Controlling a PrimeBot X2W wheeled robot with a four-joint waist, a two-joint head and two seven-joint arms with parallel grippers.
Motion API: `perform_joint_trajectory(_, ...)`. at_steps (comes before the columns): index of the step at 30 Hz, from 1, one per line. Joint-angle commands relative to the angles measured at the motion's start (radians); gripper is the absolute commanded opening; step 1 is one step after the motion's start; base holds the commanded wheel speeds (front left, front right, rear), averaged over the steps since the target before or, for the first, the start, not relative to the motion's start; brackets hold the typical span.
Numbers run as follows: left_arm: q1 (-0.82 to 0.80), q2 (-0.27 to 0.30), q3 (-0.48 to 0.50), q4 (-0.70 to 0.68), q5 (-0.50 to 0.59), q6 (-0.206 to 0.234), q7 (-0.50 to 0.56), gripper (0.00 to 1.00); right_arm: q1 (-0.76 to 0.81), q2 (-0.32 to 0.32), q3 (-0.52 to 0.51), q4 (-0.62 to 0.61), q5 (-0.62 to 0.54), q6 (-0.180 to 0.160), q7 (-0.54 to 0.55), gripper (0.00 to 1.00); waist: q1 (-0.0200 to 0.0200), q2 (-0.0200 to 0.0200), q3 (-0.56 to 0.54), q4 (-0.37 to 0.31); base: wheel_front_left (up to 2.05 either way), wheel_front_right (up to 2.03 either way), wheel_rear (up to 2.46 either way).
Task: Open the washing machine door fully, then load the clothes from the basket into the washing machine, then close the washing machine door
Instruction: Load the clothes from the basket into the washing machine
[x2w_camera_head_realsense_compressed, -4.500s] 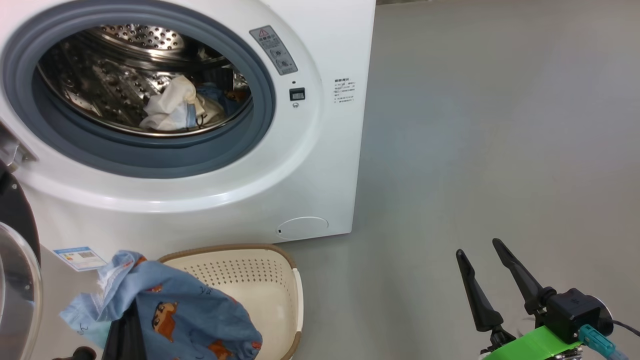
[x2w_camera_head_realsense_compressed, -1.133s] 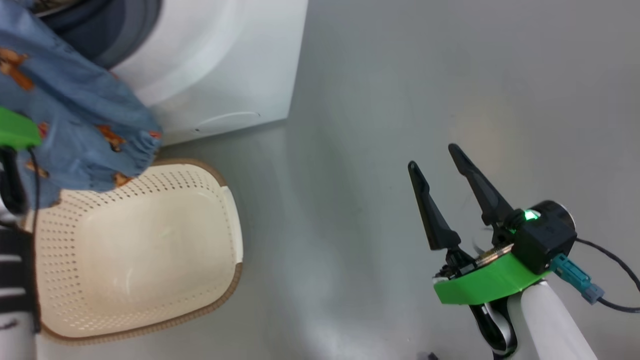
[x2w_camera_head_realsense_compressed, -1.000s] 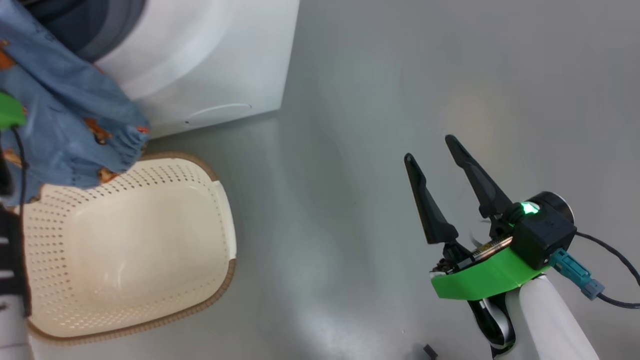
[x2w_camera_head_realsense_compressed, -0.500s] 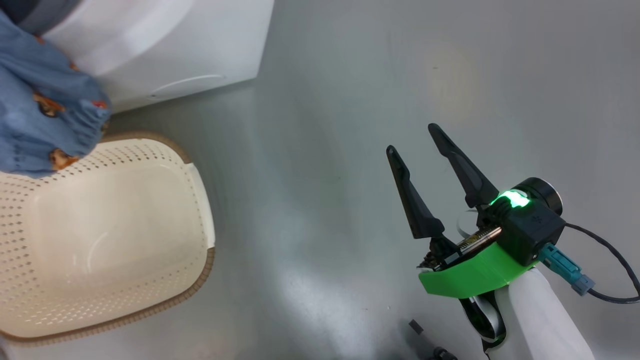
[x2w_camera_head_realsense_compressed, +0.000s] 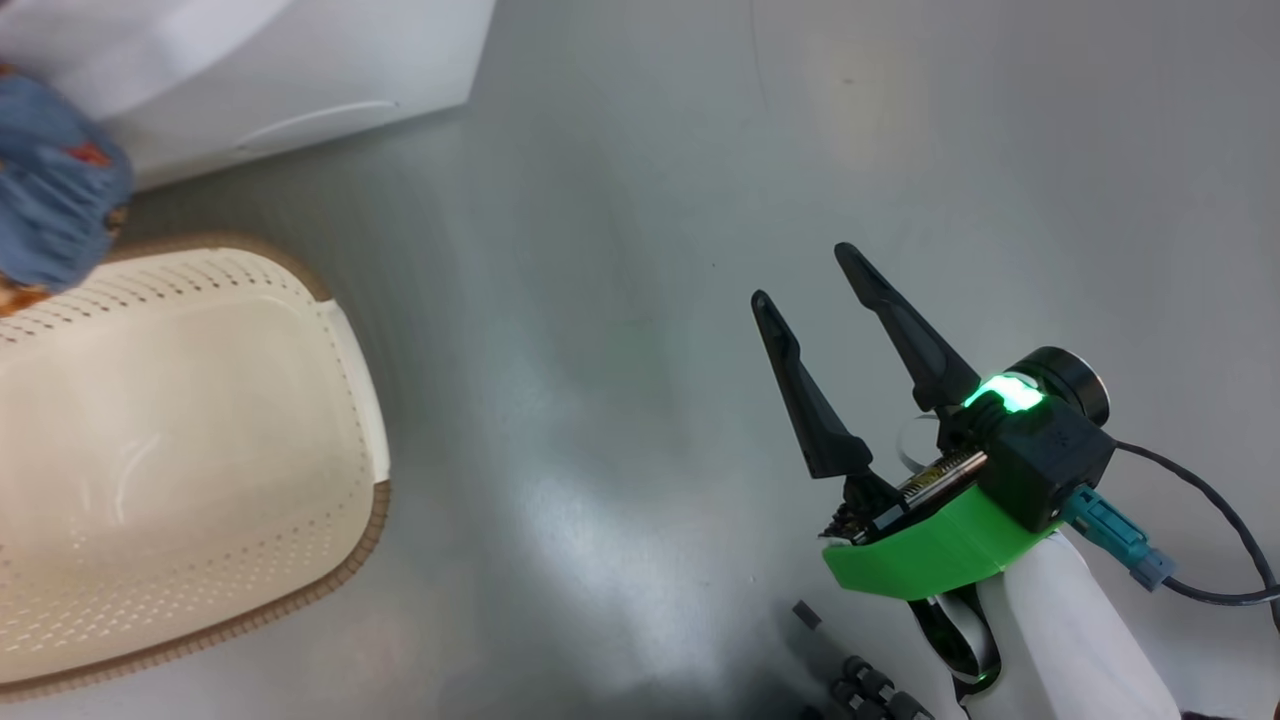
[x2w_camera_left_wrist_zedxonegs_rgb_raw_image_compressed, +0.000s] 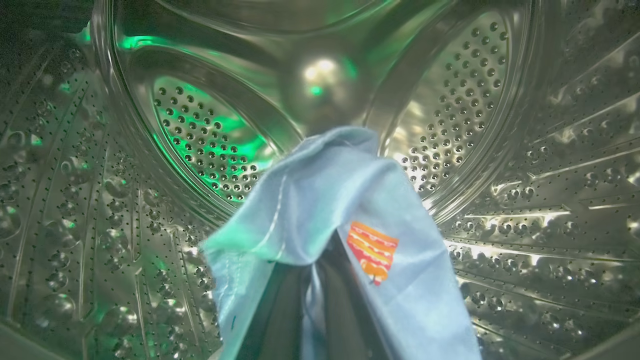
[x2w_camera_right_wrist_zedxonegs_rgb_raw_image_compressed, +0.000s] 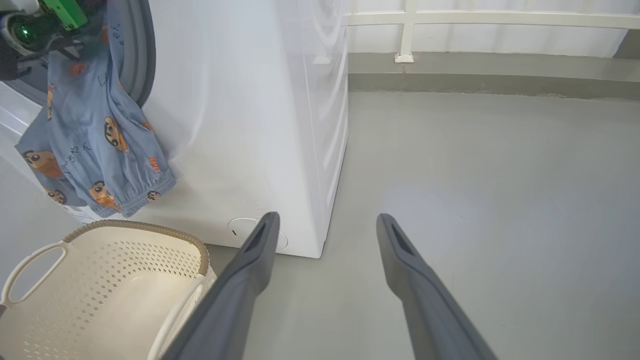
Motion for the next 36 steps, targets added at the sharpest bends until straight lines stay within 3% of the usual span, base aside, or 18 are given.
perform_joint_trajectory(1,-0.030,0.061,0.007,-0.019,0.015,-0.006,-0.006,0.00,0.014,0.007,0.023,-0.027,-0.010,0.002,-0.005,1.00,0.0000,0.0000,0.018,-0.010,0.00,0.00,0.00)
perform_joint_trajectory(15,-0.169,0.068,-0.033,0.011,0.048,-0.005,-0.006,0.00,0.017,0.007,0.039,-0.027,-0.021,0.002,-0.005,1.00,0.0000,0.0000,0.053,-0.014,0.00,0.00,0.00)
perform_joint_trajectory(27,-0.219,0.063,-0.082,0.212,0.073,0.023,0.046,0.00,0.014,0.007,0.037,-0.014,-0.018,0.002,-0.005,1.00,0.0000,0.0000,0.038,0.007,0.00,0.00,0.00)
perform_joint_trajectory(28,-0.223,0.062,-0.085,0.228,0.074,0.025,0.056,0.09,0.013,0.007,0.038,-0.013,-0.018,0.002,-0.005,1.00,0.0000,0.0000,0.035,0.009,0.00,0.00,0.00)
perform_joint_trajectory(29,-0.228,0.060,-0.088,0.239,0.074,0.027,0.061,0.26,0.012,0.007,0.038,-0.013,-0.018,0.002,-0.005,1.00,0.0000,0.0000,0.031,0.011,0.00,0.00,0.00)
perform_joint_trajectory(32,-0.235,0.052,-0.098,0.270,0.075,0.033,0.071,0.44,0.012,0.007,0.037,-0.009,-0.018,0.002,-0.005,1.00,0.0000,0.0000,0.019,0.016,0.00,0.00,0.00)
perform_joint_trajectory(33,-0.237,0.049,-0.100,0.282,0.074,0.035,0.078,0.56,0.012,0.007,0.036,-0.008,-0.019,0.002,-0.005,1.00,0.0000,0.0000,0.016,0.018,0.00,0.00,0.00)
perform_joint_trajectory(34,-0.238,0.046,-0.102,0.294,0.073,0.037,0.084,0.83,0.013,0.007,0.036,-0.007,-0.019,0.002,-0.005,1.00,0.0000,0.0000,0.012,0.020,0.00,0.00,0.00)
perform_joint_trajectory(35,-0.240,0.042,-0.103,0.304,0.071,0.040,0.087,1.00,0.013,0.007,0.035,-0.006,-0.020,0.002,-0.005,1.00,0.0000,0.0000,0.010,0.022,0.00,0.00,0.00)
perform_joint_trajectory(36,-0.241,0.040,-0.103,0.313,0.070,0.045,0.089,1.00,0.013,0.007,0.035,-0.005,-0.020,0.002,-0.005,1.00,0.0000,0.0000,0.007,0.023,0.00,0.00,0.00)
